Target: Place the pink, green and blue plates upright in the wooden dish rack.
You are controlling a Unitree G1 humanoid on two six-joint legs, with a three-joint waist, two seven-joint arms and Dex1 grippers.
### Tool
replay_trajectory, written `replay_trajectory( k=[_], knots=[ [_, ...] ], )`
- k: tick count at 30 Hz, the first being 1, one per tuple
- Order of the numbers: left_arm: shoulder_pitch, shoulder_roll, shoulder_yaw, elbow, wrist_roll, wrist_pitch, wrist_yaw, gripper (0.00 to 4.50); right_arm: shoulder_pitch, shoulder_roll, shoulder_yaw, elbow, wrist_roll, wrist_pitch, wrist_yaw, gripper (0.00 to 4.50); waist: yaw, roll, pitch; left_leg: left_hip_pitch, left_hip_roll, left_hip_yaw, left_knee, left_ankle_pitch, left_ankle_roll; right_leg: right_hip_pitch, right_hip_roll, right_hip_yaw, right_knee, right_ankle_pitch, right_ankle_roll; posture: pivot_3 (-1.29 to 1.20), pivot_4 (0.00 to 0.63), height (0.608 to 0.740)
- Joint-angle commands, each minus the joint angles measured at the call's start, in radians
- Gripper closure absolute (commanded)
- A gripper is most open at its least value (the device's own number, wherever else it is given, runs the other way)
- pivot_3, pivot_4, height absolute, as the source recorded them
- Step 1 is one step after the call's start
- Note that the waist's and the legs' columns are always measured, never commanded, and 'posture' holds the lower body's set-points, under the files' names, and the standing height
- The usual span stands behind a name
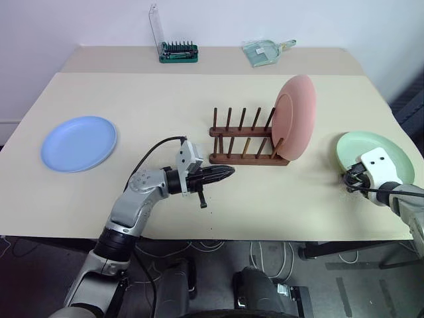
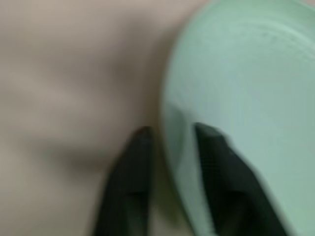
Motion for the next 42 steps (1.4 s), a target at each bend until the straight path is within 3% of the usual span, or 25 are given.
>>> replay_trajectory(
  k=[1, 7, 11, 16, 20, 24, 28, 35, 42],
  knots=[
    [-0.001, -0.001, 0.006, -0.044, -0.003, -0.01, 0.006, 4.43, -0.008, 0.009, -0.02, -0.01, -0.028, 0.002, 0.005, 4.47, 0.0, 0.0, 0.0, 0.0, 0.0, 0.0, 0.0, 0.0, 0.0, 0.0, 0.0, 0.0, 0.0, 0.0, 0.0, 0.0, 0.15, 0.732],
    [-0.002, 0.003, 0.008, -0.049, -0.008, -0.002, 0.006, 4.43, -0.046, -0.004, -0.108, -0.117, -0.106, -0.01, -0.111, 4.47, 0.0, 0.0, 0.0, 0.0, 0.0, 0.0, 0.001, 0.0, 0.0, 0.001, 0.0, 0.0, 0.0, 0.0, 0.0, 0.0, 0.15, 0.732],
    [-0.009, -0.003, 0.001, -0.059, -0.015, 0.015, 0.007, 4.43, -0.17, 0.015, -0.19, -0.255, -0.071, -0.11, -0.141, 4.47, -0.008, 0.002, 0.001, 0.0, 0.0, 0.0, 0.001, 0.0, -0.001, -0.001, 0.0, 0.001, 0.001, 0.0, 0.0, 0.0, 0.15, 0.732],
    [-0.017, -0.015, -0.006, -0.073, -0.023, 0.041, 0.007, 4.43, -0.361, 0.077, -0.221, -0.461, 0.077, -0.119, -0.099, 4.47, -0.001, 0.002, 0.001, 0.0, 0.002, -0.001, -0.002, 0.002, -0.004, -0.002, 0.003, 0.002, 0.002, 0.0, -0.001, 0.0, 0.15, 0.732],
    [-0.017, -0.015, -0.003, -0.073, -0.028, 0.049, 0.005, 4.43, -0.469, 0.173, -0.187, -0.652, 0.412, 0.009, -0.044, 4.47, 0.002, 0.002, 0.001, -0.002, 0.001, -0.001, -0.001, 0.002, -0.003, -0.002, 0.002, 0.001, 0.001, 0.0, 0.0, 0.0, 0.15, 0.732],
    [-0.012, -0.016, -0.002, -0.078, -0.032, 0.057, 0.009, 4.43, -0.472, 0.256, -0.135, -0.763, 0.702, 0.131, -0.078, 4.47, -0.001, 0.001, 0.001, -0.002, 0.001, -0.002, -0.001, 0.001, -0.002, -0.001, 0.0, 0.001, 0.001, 0.0, -0.001, 0.0, 0.15, 0.732],
    [-0.005, -0.015, 0.001, -0.09, -0.031, 0.06, 0.021, 4.43, -0.51, 0.462, -0.051, -0.751, 0.904, 0.148, -0.261, 4.47, -0.005, 0.001, 0.001, -0.002, 0.001, -0.002, 0.0, -0.002, 0.003, -0.002, -0.001, 0.001, 0.002, 0.0, -0.001, 0.0, 0.15, 0.732],
    [0.013, -0.009, 0.007, -0.105, -0.033, 0.061, 0.036, 4.43, -0.422, 0.566, -0.058, -0.654, 0.937, 0.135, -0.383, 4.47, 0.0, 0.001, 0.001, -0.003, 0.001, -0.002, 0.001, -0.002, 0.003, -0.002, -0.002, 0.0, 0.002, 0.001, -0.001, 0.0, 0.15, 0.732],
    [0.02, 0.001, 0.012, -0.108, -0.035, 0.057, 0.038, 4.43, -0.34, 0.594, -0.049, -0.621, 0.925, 0.13, -0.385, 4.47, -0.003, 0.001, 0.001, -0.006, 0.001, -0.002, 0.001, 0.0, 0.0, -0.006, 0.001, 0.0, 0.003, 0.001, -0.001, 0.0, 0.15, 0.732]
  ],
)
